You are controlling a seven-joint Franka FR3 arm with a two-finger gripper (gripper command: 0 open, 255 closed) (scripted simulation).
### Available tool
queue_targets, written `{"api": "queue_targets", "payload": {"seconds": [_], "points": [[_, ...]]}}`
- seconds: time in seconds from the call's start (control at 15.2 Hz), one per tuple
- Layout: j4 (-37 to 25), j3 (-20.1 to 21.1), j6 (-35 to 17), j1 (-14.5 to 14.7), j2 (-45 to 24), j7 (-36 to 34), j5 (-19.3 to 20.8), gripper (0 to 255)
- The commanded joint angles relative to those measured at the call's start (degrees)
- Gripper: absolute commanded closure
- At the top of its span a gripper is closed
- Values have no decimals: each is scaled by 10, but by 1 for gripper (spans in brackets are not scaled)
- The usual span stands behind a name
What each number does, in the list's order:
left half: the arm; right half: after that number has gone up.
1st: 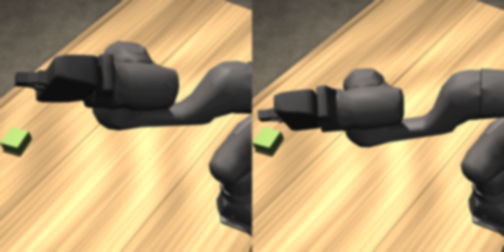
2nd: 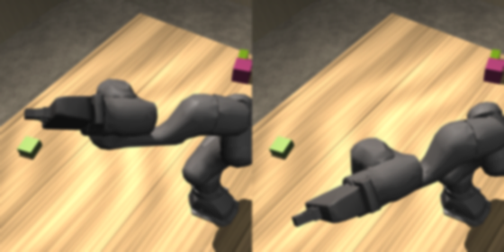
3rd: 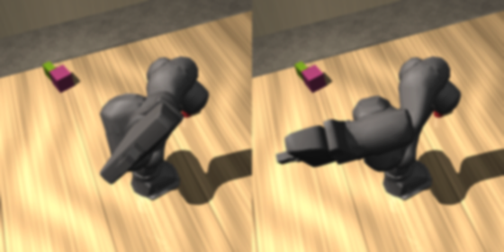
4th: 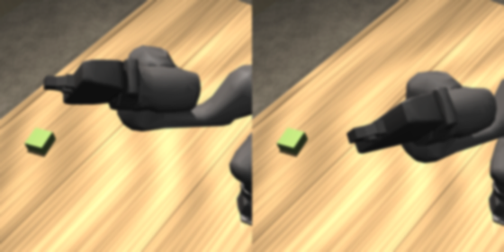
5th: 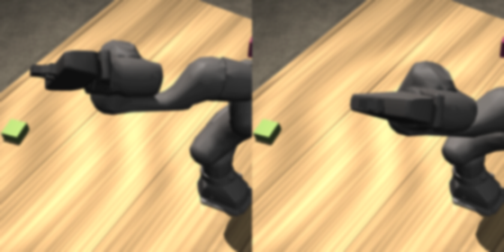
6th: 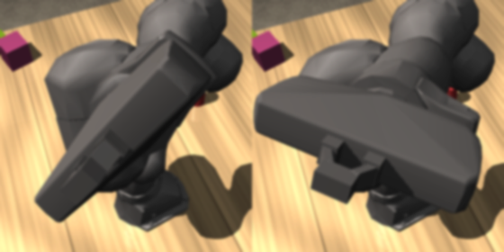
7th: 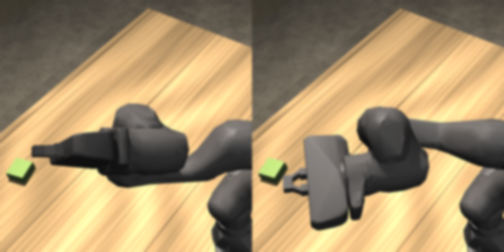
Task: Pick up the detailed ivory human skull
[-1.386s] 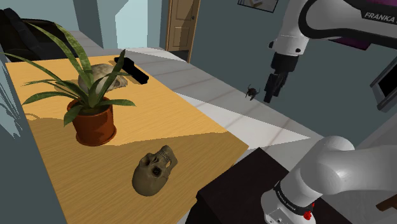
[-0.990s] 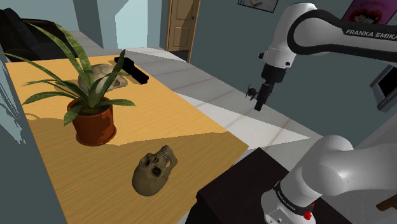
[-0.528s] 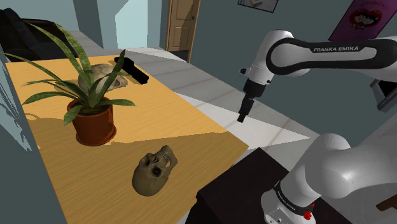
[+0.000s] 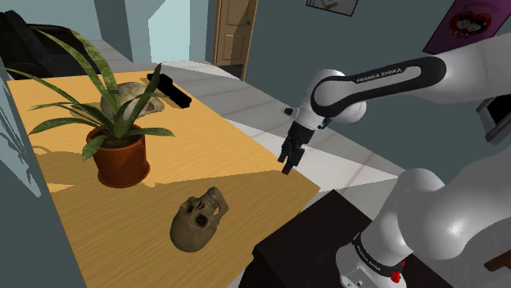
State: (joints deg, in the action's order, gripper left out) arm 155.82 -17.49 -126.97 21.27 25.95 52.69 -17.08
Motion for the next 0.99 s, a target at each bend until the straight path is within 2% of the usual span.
{"api": "queue_targets", "payload": {"seconds": [0.0, 0.26, 0.46, 0.66, 0.92], "points": [[-3, -20, -33, 36, -38, 71, -44, 0], [-25, -53, -76, 115, -124, 222, -162, 0], [-53, -62, -82, 160, -191, 343, -262, 0], [-87, -55, -70, 188, -255, 456, -354, 0], [-134, -28, -42, 205, -331, 583, -450, 0]]}}
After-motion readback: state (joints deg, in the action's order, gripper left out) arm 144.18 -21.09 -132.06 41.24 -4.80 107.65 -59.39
